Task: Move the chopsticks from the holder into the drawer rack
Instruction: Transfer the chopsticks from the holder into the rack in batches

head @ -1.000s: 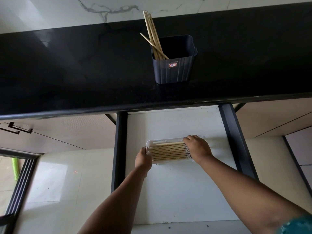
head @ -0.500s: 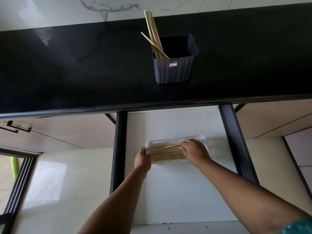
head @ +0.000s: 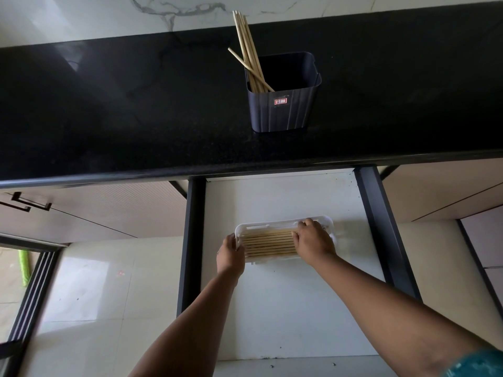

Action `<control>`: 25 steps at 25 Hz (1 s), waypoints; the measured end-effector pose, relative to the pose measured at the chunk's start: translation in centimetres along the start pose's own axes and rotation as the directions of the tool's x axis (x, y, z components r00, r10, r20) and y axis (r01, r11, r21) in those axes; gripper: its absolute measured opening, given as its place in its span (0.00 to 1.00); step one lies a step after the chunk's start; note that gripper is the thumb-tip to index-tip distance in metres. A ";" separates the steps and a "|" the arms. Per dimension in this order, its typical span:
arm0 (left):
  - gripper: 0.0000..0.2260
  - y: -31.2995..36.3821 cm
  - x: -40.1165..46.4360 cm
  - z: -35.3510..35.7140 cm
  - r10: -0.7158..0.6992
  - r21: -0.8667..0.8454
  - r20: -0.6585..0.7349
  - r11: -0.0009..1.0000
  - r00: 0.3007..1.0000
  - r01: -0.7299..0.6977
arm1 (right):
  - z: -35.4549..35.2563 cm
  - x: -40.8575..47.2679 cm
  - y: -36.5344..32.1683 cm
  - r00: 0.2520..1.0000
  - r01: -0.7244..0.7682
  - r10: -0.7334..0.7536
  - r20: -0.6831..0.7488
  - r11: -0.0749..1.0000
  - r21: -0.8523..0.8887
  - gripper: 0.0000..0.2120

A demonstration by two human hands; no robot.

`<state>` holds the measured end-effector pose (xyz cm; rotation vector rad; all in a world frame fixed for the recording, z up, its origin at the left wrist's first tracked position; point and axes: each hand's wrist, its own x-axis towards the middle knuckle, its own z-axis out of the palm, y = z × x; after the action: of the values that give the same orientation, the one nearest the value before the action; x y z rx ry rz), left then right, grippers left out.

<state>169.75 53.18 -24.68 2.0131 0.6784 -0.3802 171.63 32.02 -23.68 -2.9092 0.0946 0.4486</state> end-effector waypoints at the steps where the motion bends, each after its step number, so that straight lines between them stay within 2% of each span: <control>1: 0.11 0.1 0.0 0.0 0.000 -0.001 -0.001 1.000 1.000 0.000 | -0.1 -0.1 0.0 0.998 0.034 -0.033 -0.047 0.999 0.023 0.15; 3: 0.11 0.1 0.0 0.0 0.005 0.010 -0.008 1.000 1.000 -0.004 | 0.2 -0.6 -0.1 0.979 0.199 -0.193 -0.065 0.976 0.089 0.16; 6: 0.10 0.1 -0.1 0.1 -0.004 0.016 -0.012 1.000 1.000 0.005 | 0.5 -1.4 -0.4 0.940 0.333 -0.337 0.050 0.940 0.071 0.20; 20: 0.09 -0.2 0.3 0.1 -0.001 0.021 -0.004 1.000 1.000 0.001 | 1.8 -1.4 -1.2 0.940 0.317 -0.317 0.129 0.948 0.022 0.28; 25: 0.13 0.3 -0.3 -0.3 0.051 0.059 -0.016 0.997 0.999 -0.050 | 1.5 -1.8 -1.2 0.950 0.301 -0.305 0.068 0.951 0.065 0.26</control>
<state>169.73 53.19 -24.16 2.0871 0.6328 -0.3565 169.56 33.57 -24.33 -2.7808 -0.3423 0.4932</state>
